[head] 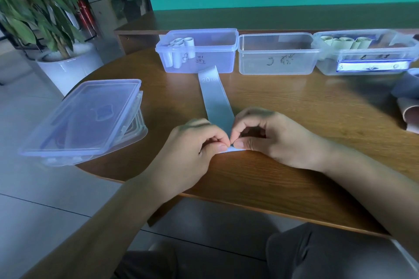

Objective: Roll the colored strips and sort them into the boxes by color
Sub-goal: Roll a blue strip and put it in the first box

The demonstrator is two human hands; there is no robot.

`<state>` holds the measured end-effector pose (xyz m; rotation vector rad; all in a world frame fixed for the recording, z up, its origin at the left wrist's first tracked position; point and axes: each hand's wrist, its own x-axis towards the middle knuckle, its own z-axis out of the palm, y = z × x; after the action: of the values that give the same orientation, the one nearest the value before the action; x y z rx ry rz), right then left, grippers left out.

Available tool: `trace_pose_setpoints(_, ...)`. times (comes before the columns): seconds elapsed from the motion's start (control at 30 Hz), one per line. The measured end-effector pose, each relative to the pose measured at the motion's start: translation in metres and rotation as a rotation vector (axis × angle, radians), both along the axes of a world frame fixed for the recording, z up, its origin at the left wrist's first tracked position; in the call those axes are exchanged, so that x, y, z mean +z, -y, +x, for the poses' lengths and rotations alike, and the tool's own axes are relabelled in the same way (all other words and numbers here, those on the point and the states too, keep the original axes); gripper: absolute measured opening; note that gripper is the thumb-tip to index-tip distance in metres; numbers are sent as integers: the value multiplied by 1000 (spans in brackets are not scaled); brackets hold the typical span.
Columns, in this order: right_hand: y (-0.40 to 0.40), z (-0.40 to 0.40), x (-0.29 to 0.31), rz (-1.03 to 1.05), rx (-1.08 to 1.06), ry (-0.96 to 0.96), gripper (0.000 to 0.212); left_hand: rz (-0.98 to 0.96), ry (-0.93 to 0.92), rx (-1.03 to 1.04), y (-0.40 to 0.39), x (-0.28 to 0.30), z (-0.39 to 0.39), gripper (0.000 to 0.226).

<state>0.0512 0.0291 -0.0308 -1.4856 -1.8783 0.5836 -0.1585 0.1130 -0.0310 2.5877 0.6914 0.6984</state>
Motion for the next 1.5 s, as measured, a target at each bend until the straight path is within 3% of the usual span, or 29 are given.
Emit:
trace_pose_setpoints(0.6,1,3,-1,130,-21,163,11,79,-2,58,-4,-3,3,9)
trace_pose_setpoints(1.07,-6,-1,-2,69,-177,106,8,86,22,49,-7,-6,3,9)
trace_pose_setpoints(1.27,-4,4,-3,116,-52,140,3,69,-2,72,-10,-6,2,16)
trace_pose_setpoints(1.5,-9,8,-5,145,-52,135,8,152,26,82,-9,-8,3,16)
